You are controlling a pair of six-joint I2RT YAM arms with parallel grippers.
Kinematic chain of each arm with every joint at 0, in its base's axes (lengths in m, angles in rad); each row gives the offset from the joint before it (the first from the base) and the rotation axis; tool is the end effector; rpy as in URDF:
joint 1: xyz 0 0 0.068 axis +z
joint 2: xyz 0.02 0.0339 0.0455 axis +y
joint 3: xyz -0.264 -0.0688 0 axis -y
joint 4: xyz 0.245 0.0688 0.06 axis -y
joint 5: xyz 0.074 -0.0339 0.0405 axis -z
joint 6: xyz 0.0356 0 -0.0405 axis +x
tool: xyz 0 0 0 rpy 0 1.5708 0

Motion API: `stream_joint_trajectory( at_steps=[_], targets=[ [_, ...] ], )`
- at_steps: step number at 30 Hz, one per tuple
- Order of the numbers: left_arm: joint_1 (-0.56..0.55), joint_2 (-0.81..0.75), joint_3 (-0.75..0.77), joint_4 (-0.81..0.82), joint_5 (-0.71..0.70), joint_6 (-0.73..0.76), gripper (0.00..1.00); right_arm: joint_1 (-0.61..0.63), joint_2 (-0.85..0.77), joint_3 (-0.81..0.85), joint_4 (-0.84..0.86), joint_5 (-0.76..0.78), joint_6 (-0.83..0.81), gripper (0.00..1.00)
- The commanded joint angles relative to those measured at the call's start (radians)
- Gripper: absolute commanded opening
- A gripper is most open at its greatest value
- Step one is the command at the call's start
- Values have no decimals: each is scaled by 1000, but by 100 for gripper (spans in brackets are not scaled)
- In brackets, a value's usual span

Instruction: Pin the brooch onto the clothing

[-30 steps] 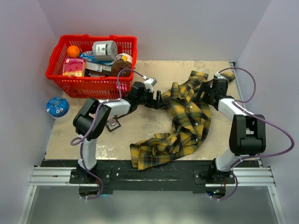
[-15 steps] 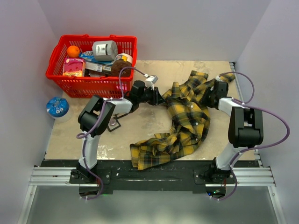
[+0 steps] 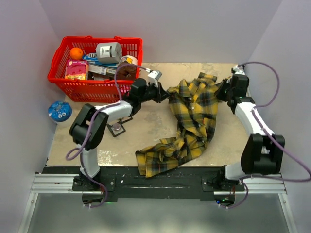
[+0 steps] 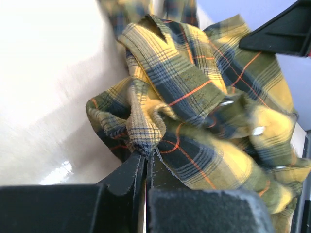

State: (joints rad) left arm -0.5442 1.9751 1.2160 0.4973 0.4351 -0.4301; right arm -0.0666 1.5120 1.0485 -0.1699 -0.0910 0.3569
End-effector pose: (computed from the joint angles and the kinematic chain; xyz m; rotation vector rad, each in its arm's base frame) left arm 0.3734 -0.2435 0.2036 0.4345 1.8979 -1.0645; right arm 0.3381 -0.0193 0.2564 0.4152 2.1742 0.2618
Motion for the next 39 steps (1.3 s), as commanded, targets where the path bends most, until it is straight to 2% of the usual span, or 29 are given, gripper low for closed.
stream_joint_trajectory(
  at_steps=[1, 5, 9, 11, 14, 18, 26, 32, 36, 39],
  targets=[
    [-14, -246, -36, 83, -130, 168, 0, -4, -197, 103, -34, 53, -70, 0],
    [-65, -372, -44, 44, -263, 318, 0, -4, -346, 151, -63, 85, -93, 0],
    [-186, -514, -29, 20, -432, 463, 0, -4, -476, 231, -80, 154, -127, 0],
    [-213, -556, -18, 18, -522, 481, 0, -4, -538, 263, -85, 180, -142, 0],
    [-253, -637, 2, 20, -576, 497, 0, -4, -605, 329, -89, 227, -173, 0],
    [-313, -731, 55, 24, -588, 553, 0, -4, -662, 424, -98, 295, -205, 0],
    [-447, -780, 238, -108, -596, 680, 0, -4, -734, 527, -94, 352, -217, 0],
    [-557, -745, 431, -180, -596, 769, 0, -2, -733, 666, -105, 343, -222, 0],
    [-603, -688, 626, -256, -595, 815, 0, -4, -705, 804, -106, 347, -239, 0],
    [-619, -661, 716, -292, -595, 841, 0, -4, -685, 858, -92, 353, -251, 0]
  ],
)
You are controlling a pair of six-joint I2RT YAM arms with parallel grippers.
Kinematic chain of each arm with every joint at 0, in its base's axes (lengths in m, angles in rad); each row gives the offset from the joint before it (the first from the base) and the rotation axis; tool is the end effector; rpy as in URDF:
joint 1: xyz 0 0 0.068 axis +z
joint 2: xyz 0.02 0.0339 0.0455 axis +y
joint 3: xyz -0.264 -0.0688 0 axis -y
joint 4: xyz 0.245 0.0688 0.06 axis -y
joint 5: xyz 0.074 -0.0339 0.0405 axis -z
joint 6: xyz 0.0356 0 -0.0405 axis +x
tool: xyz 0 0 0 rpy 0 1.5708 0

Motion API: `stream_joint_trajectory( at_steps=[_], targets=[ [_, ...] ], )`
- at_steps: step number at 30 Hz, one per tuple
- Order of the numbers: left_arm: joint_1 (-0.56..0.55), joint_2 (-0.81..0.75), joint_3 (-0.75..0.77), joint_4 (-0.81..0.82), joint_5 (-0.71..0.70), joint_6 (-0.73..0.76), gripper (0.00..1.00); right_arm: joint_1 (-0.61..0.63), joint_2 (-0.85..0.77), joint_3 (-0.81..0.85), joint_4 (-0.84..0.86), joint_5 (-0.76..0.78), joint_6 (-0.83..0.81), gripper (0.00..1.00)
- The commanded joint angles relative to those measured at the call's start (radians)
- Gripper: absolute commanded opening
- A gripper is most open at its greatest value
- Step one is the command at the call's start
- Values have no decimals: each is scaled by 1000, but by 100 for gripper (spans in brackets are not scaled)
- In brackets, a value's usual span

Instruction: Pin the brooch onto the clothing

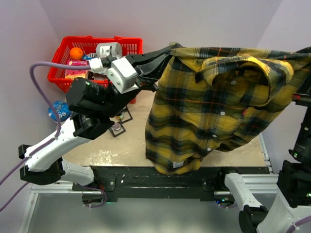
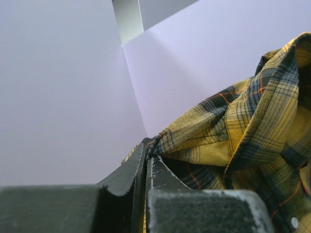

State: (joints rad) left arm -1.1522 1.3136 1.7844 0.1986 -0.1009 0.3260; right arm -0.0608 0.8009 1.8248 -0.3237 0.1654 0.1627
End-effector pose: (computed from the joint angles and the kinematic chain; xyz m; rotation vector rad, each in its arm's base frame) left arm 0.0967 -0.2085 0.6013 0.5501 0.7465 -0.7225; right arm -0.0045 -0.0056 0.6138 0.2507 0.8457 0.0232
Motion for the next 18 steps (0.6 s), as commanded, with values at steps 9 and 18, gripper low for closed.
stream_joint_trajectory(
  at_steps=[9, 18],
  targets=[
    [-11, 33, 92, 54, -184, 143, 0, -10, 61, -27, 120, 102, -35, 0],
    [393, 206, 79, -54, -4, -172, 0, -10, 176, -301, 279, 138, -9, 0]
  ],
)
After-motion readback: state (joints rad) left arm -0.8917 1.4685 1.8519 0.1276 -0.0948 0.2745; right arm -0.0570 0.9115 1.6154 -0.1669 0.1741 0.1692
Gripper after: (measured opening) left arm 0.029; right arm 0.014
